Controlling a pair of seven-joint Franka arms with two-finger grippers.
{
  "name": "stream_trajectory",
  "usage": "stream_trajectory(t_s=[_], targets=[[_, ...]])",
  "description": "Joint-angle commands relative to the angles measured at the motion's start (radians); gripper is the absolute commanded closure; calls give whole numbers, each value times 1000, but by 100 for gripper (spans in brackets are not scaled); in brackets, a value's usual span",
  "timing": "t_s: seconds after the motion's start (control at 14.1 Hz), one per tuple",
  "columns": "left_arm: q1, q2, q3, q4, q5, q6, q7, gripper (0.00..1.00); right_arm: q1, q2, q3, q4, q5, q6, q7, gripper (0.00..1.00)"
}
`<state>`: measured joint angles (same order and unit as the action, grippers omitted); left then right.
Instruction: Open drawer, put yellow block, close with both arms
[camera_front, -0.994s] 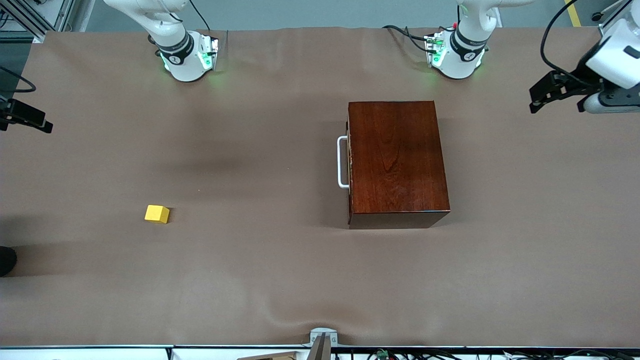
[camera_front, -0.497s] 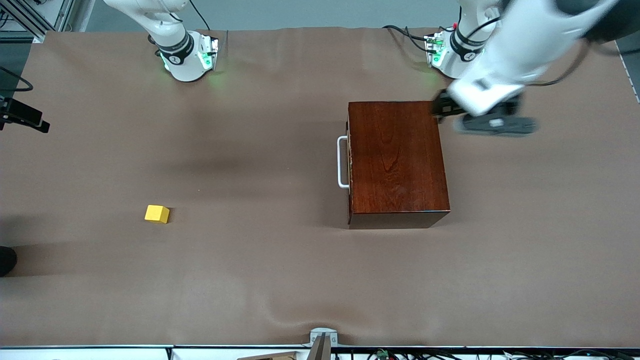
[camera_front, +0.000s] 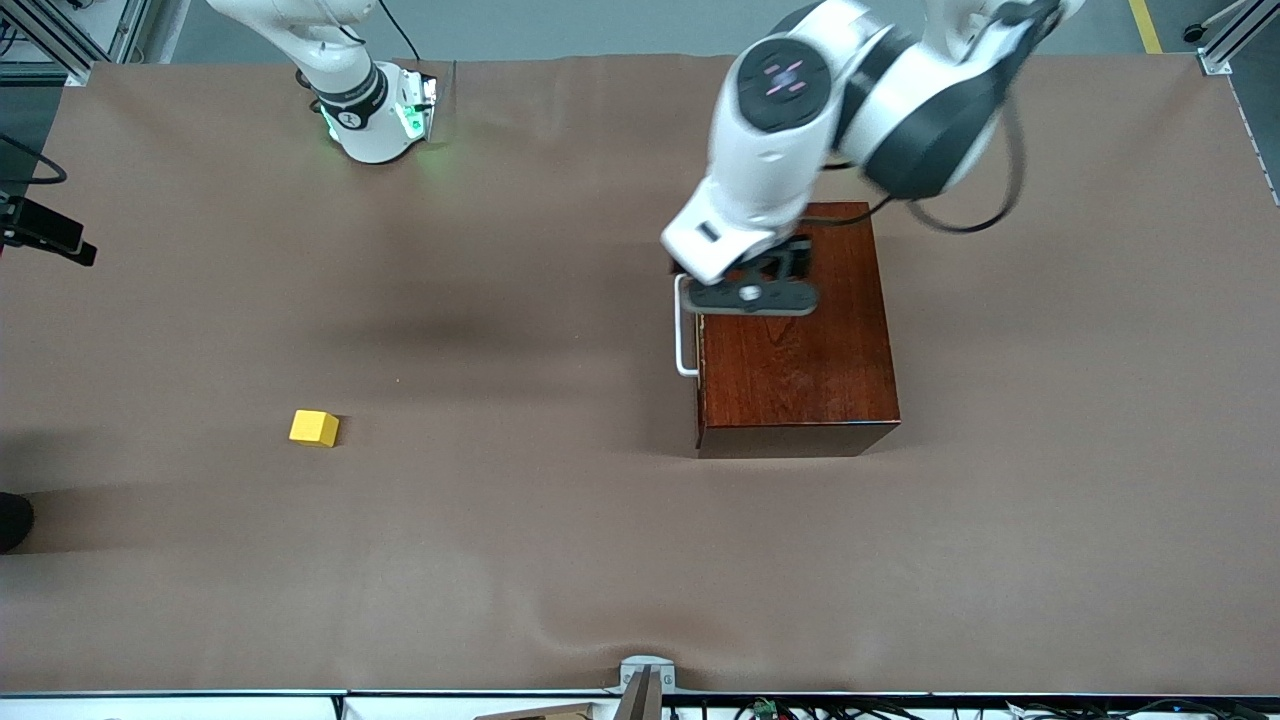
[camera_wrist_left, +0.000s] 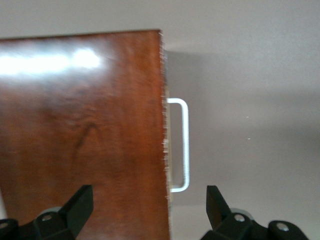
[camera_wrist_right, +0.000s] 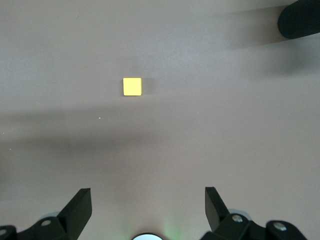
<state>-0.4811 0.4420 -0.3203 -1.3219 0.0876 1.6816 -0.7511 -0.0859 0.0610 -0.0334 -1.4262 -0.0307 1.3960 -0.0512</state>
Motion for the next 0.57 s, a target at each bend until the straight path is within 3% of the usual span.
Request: stream_trajectory(t_s=[0.0,0.28,0.5], targets=[[-135,124,82,120,55,13,-106,0,-15,7,6,13,-14,-6,-7,0],[-417,233,347,152,57,49,-160,0,-15,7,6,13,-20,-8,-6,0],[-475,288,403,152,57,76,-162,0,-17,14,6,12,-20,-6,-6,0]])
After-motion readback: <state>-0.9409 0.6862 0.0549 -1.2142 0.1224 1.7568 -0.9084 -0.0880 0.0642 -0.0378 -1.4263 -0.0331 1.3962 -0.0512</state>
